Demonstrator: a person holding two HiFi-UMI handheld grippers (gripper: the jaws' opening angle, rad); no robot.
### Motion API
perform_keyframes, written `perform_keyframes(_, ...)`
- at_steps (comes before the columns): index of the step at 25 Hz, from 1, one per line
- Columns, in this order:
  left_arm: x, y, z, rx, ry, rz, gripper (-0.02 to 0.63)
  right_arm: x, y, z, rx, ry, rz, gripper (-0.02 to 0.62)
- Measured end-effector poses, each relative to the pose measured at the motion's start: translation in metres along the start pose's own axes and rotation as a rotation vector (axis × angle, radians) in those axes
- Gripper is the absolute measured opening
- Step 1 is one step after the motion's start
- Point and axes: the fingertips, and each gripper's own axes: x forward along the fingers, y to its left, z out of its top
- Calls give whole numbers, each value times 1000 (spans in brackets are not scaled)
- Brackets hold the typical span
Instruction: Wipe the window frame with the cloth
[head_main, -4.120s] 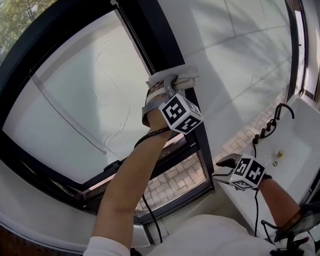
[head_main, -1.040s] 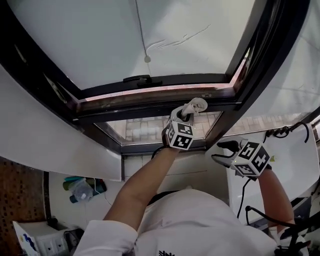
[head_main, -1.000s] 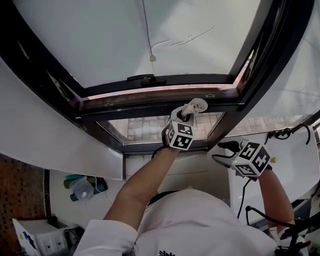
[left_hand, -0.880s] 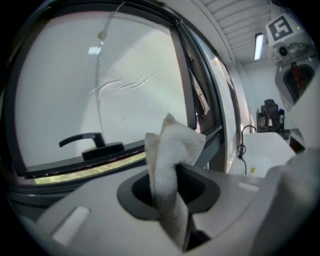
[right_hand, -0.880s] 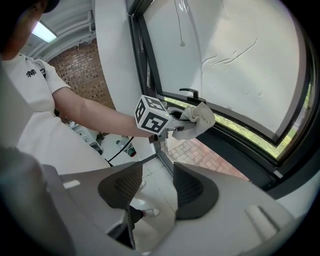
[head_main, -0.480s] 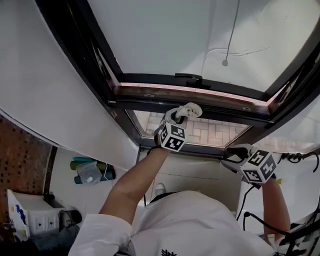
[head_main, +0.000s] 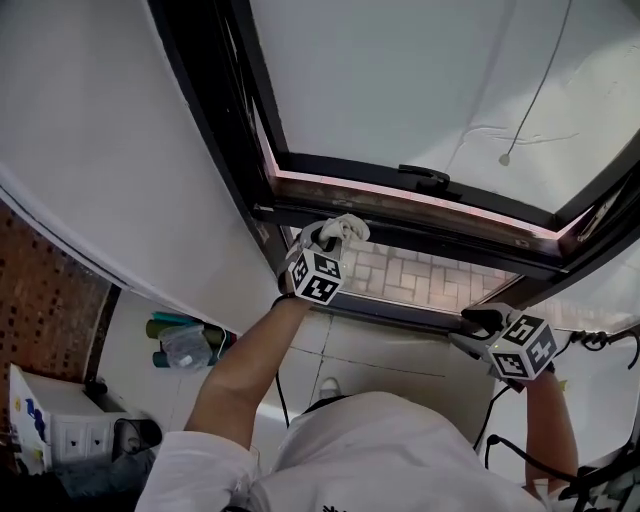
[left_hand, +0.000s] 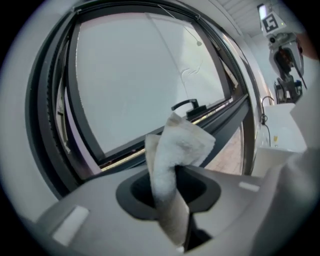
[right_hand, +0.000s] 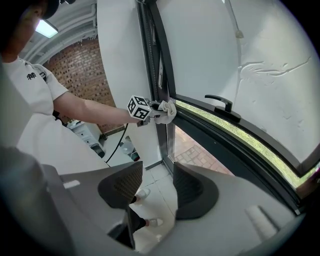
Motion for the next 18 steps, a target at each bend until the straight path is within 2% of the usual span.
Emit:
perform_keyframes(10,-14,83,-56,141,129,57,114,34,25,31,-6,-4,17,195)
perform_keyframes(18,-21,105,-63,365,221,39,101,46,35,38,18,-27,4,195)
